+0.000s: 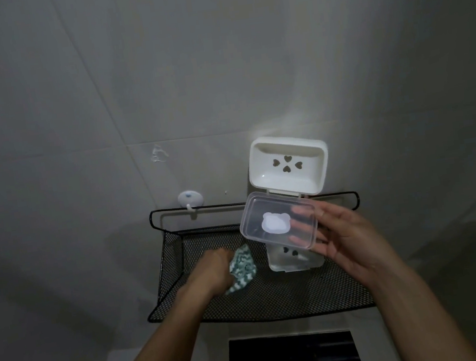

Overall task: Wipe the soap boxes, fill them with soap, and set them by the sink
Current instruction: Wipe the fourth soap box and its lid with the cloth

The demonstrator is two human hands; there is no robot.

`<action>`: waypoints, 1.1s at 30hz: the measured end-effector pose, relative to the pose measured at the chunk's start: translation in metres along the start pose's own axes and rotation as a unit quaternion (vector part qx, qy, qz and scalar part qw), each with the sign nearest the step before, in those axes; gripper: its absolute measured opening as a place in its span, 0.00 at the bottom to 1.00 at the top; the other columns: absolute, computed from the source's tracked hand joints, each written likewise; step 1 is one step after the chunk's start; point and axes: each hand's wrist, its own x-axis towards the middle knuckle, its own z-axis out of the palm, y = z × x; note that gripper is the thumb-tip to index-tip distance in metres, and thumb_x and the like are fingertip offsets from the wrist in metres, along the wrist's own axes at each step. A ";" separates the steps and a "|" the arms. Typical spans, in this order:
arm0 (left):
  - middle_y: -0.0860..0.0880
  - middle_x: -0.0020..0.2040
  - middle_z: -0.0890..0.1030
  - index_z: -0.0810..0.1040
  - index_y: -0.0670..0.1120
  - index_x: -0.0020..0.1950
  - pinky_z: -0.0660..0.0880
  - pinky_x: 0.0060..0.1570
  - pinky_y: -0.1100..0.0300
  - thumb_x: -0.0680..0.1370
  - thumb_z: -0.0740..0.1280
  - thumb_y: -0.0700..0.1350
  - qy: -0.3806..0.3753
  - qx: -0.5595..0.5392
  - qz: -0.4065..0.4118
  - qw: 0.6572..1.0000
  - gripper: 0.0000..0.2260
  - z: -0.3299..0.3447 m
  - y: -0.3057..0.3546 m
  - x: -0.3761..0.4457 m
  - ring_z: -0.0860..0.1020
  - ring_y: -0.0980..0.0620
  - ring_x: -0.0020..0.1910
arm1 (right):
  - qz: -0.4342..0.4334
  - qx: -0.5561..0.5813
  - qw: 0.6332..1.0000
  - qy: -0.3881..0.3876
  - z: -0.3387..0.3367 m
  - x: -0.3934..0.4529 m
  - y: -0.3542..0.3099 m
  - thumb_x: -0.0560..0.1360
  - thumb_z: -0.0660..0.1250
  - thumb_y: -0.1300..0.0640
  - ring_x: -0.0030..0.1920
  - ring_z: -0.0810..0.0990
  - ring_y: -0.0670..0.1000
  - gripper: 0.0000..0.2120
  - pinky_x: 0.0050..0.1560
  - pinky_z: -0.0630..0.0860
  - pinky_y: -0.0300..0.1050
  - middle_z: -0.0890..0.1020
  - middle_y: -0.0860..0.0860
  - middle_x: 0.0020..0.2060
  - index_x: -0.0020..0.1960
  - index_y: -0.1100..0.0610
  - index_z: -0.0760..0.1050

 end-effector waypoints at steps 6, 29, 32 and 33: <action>0.49 0.49 0.86 0.83 0.49 0.52 0.79 0.50 0.56 0.73 0.70 0.38 0.095 -0.270 -0.063 0.956 0.10 -0.033 -0.003 -0.029 0.83 0.51 0.46 | -0.011 0.017 1.000 0.005 -0.007 0.000 0.000 0.72 0.69 0.63 0.57 0.84 0.60 0.19 0.47 0.85 0.53 0.84 0.63 0.57 0.62 0.68 0.77; 0.52 0.59 0.75 0.67 0.55 0.69 0.66 0.42 0.75 0.69 0.73 0.38 0.406 -0.236 0.080 0.879 0.31 -0.090 0.061 -0.060 0.75 0.57 0.50 | -0.015 0.042 0.999 -0.011 0.014 0.001 0.010 0.71 0.68 0.61 0.53 0.85 0.61 0.19 0.42 0.85 0.55 0.84 0.64 0.55 0.60 0.66 0.78; 0.48 0.64 0.71 0.71 0.54 0.67 0.74 0.41 0.67 0.73 0.71 0.39 0.432 -0.101 0.101 0.891 0.24 -0.088 0.067 -0.061 0.76 0.52 0.48 | -0.021 0.046 0.999 -0.009 0.014 0.001 0.009 0.71 0.68 0.61 0.53 0.85 0.61 0.19 0.43 0.85 0.56 0.84 0.64 0.55 0.60 0.67 0.78; 0.47 0.65 0.71 0.75 0.52 0.63 0.78 0.39 0.59 0.74 0.71 0.40 0.430 -0.060 0.095 0.896 0.19 -0.088 0.068 -0.061 0.77 0.49 0.49 | -0.024 0.046 0.999 -0.009 0.014 0.001 0.009 0.71 0.68 0.61 0.53 0.86 0.61 0.19 0.43 0.85 0.55 0.84 0.64 0.55 0.60 0.67 0.78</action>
